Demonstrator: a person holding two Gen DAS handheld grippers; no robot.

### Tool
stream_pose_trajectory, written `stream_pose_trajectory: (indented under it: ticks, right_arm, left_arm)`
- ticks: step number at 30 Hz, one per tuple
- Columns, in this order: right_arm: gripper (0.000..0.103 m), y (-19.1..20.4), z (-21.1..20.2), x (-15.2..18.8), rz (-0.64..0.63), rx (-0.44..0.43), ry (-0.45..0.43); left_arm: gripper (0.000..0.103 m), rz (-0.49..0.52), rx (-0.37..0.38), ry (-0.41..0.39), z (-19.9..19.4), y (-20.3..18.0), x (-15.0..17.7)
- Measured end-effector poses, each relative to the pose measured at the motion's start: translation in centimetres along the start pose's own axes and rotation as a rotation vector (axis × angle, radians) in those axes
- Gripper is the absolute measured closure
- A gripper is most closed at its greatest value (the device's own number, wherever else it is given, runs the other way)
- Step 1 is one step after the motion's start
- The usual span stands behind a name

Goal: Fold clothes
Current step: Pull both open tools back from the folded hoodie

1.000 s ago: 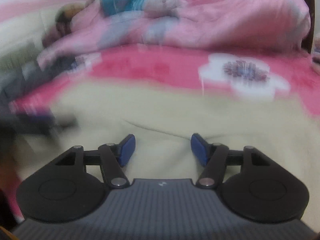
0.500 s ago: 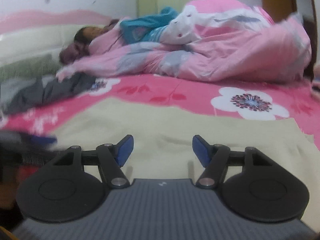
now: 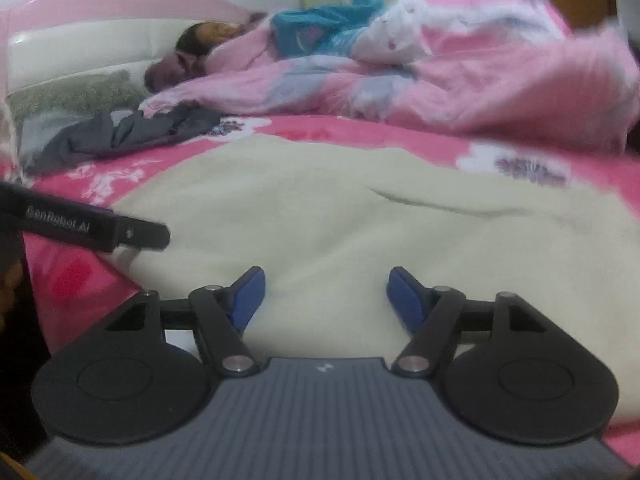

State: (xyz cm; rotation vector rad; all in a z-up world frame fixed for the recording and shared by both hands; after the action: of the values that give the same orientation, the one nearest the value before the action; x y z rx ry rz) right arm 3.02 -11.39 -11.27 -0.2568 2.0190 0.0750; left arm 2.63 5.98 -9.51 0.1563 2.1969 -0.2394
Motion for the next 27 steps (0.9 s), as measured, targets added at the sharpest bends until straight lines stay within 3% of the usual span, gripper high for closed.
stream_pose_trajectory:
  ticks: [4,6,8,10,15,19,22,25,27]
  right_arm:
    - [0.036,0.3,-2.5,-3.4,0.023,-0.017,-0.066]
    - [0.036,1.0,-2.1,-2.7,-0.013,-0.011,-0.065]
    - [0.035,1.3,0.1,0.4,-0.002,-0.03,0.038]
    - [0.034,1.4,0.4,0.4,-0.011,-0.02,0.036]
    - [0.036,1.8,-0.8,-2.1,0.046,-0.041,0.016]
    - [0.036,3.7,-1.0,-2.6,0.009,-0.073,-0.026]
    - [0.035,4.4,0.7,0.7,0.005,-0.068,0.031]
    - [0.037,4.7,-0.3,-1.3,0.03,-0.069,0.063]
    - [0.041,6.0,-1.8,-3.7,0.013,-0.127,-0.017]
  left_arm:
    - [0.014,-0.001,-0.004,-0.05,-1.9,0.5,-0.8]
    - [0.014,-0.036,-0.031,-0.022,-1.5,1.6,-0.1]
    - [0.014,-0.099,-0.015,0.012,-0.8,2.7,0.8]
    - [0.013,-0.15,0.006,0.024,-0.5,3.5,1.2]
    - [0.015,-0.101,-0.029,-0.032,-2.2,3.8,0.1]
    - [0.015,-0.1,-0.091,-0.017,-2.2,5.2,0.6]
    - [0.015,-0.132,-0.106,-0.008,-2.1,6.7,0.9]
    - [0.015,-0.125,-0.133,-0.031,-2.5,7.7,0.5]
    - [0.017,-0.12,-0.169,-0.048,-3.0,8.5,0.2]
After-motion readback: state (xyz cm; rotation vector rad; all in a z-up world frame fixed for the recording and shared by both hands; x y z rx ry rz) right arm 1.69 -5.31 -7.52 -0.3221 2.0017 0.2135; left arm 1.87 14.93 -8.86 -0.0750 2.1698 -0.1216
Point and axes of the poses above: each gripper's, at about its wrist camera, not at the fingertips, and z roughly the way its jaws point, y to its left, x to its underside, the point moved 10 cm from there along z, roughly the way its jaws point, and after that the axes turned 7 degrees about x, right-handed, at the moved point
